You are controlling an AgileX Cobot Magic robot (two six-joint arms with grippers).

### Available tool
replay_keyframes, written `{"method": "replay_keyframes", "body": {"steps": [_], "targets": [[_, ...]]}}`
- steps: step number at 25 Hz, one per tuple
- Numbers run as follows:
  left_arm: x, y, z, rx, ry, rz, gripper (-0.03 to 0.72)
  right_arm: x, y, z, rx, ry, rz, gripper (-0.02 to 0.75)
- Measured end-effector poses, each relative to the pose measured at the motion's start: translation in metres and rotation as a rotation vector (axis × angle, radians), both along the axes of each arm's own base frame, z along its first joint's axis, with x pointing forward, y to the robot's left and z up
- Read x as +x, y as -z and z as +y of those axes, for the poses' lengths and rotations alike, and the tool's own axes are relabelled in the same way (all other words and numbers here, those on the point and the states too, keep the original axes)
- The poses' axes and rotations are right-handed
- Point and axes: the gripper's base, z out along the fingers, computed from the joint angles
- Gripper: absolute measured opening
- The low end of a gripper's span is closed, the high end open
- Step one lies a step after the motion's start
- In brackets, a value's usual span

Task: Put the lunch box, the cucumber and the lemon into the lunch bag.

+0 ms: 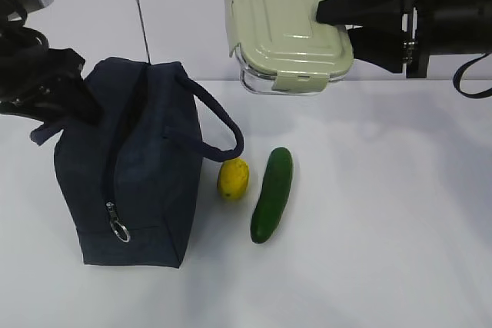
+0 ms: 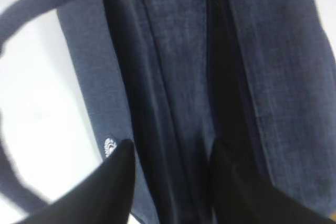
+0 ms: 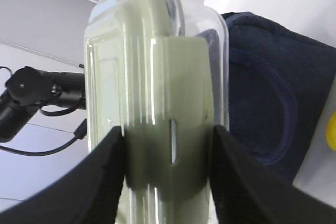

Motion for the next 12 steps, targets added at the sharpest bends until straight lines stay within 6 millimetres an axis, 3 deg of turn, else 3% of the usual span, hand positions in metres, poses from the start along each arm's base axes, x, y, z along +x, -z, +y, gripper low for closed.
{"method": "replay_keyframes", "body": {"steps": [3,7,12], "targets": [[0.005,0.011,-0.003,-0.012,0.016,0.028,0.267,-0.001,-0.001,0.006,0.013,-0.011,0.003,0.342],[0.006,0.023,-0.015,-0.01,0.065,0.057,0.12,-0.006,-0.001,0.027,0.022,-0.074,0.005,0.342],[0.003,0.026,-0.029,-0.008,0.111,0.064,0.034,-0.013,-0.002,0.051,0.037,-0.121,0.01,0.342]]}}
